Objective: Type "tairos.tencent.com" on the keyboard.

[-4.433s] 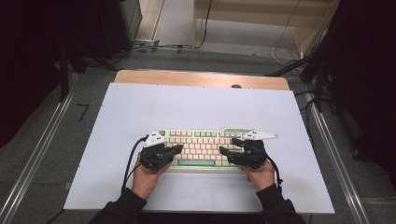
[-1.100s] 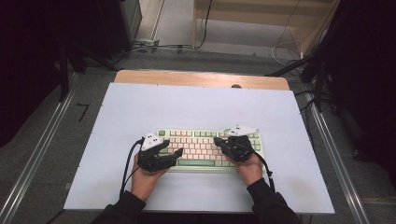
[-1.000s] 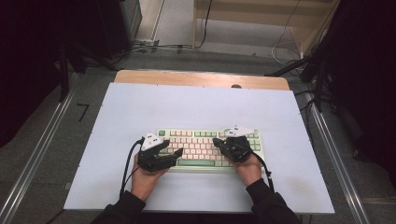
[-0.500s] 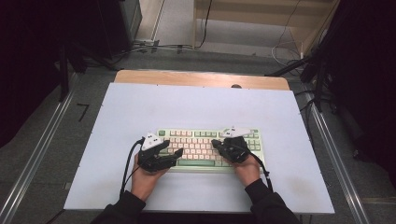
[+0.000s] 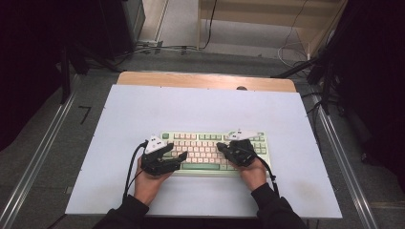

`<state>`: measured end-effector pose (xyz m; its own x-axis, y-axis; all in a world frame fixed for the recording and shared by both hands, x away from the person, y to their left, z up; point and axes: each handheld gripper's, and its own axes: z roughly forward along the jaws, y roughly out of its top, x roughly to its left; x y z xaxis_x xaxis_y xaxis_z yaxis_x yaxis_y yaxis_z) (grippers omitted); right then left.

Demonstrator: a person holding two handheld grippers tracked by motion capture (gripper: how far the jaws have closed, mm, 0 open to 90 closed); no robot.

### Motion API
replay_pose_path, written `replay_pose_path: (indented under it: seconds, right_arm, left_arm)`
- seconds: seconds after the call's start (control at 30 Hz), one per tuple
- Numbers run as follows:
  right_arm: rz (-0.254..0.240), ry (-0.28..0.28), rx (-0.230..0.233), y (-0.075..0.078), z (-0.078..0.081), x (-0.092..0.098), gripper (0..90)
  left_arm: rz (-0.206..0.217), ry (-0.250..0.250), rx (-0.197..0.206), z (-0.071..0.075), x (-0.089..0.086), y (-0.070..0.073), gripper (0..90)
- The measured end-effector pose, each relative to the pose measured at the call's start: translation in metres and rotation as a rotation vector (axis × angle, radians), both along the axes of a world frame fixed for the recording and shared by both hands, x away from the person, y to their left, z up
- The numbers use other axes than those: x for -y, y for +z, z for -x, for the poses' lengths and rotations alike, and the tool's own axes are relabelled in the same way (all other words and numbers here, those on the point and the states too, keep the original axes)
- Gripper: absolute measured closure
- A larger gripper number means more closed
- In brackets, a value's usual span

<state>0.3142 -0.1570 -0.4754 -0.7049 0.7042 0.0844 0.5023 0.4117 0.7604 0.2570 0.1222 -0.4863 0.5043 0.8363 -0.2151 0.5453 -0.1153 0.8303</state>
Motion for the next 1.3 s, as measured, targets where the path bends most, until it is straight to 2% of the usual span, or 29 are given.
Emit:
replay_pose_path:
  seconds: [0.07, 0.17, 0.2, 0.23, 0.3, 0.37, 0.6, 0.73, 0.8, 0.9, 0.97, 1.0, 1.13, 1.3]
  right_arm:
    - [-0.060, 0.002, 0.004, 0.009, 0.003, 0.006, 81.7]
    - [-0.119, -0.002, 0.003, 0.019, 0.006, 0.016, 58.1]
    - [-0.130, -0.007, 0.001, 0.021, 0.006, 0.019, 46.7]
    - [-0.137, -0.022, 0.004, 0.023, 0.007, 0.022, 39.5]
    - [-0.150, -0.042, -0.005, 0.024, 0.007, 0.029, 31.4]
    - [-0.164, -0.056, -0.029, 0.025, 0.006, 0.035, 26.0]
    - [-0.172, -0.079, -0.039, 0.029, 0.012, 0.049, 23.7]
    - [-0.174, -0.071, -0.034, 0.032, 0.018, 0.050, 27.2]
    - [-0.159, -0.072, -0.017, 0.033, 0.022, 0.047, 40.5]
    - [-0.134, -0.051, 0.025, 0.033, 0.028, 0.042, 65.9]
    - [-0.128, -0.026, 0.024, 0.032, 0.030, 0.037, 83.1]
    - [-0.129, -0.015, 0.027, 0.031, 0.031, 0.035, 87.7]
    - [-0.123, 0.031, 0.012, 0.028, 0.031, 0.021, 87.8]
    - [-0.114, 0.051, 0.004, 0.023, 0.032, 0.008, 87.8]
  left_arm:
    - [0.000, -0.002, 0.001, 0.000, 0.000, 0.000, 35.4]
    - [-0.001, -0.004, 0.004, -0.001, 0.001, 0.000, 35.4]
    - [-0.003, -0.005, 0.005, -0.001, 0.001, 0.000, 35.4]
    - [0.000, -0.005, 0.006, -0.001, 0.001, 0.001, 35.4]
    - [-0.001, -0.006, 0.008, -0.002, 0.002, 0.001, 35.4]
    - [0.000, -0.007, 0.007, -0.002, 0.003, 0.001, 35.4]
    - [0.003, -0.020, 0.013, -0.005, 0.005, 0.002, 36.2]
    - [0.002, -0.019, 0.014, -0.006, 0.007, 0.002, 36.2]
    - [0.003, -0.020, 0.015, -0.006, 0.007, 0.002, 36.3]
    - [0.002, -0.016, 0.015, -0.006, 0.007, 0.002, 36.4]
    - [0.004, -0.013, 0.015, -0.006, 0.007, 0.003, 36.5]
    - [0.005, -0.013, 0.015, -0.006, 0.007, 0.003, 36.9]
    - [0.017, -0.009, 0.004, -0.007, 0.006, 0.002, 37.5]
    - [0.017, -0.009, -0.001, -0.007, 0.005, 0.002, 37.6]
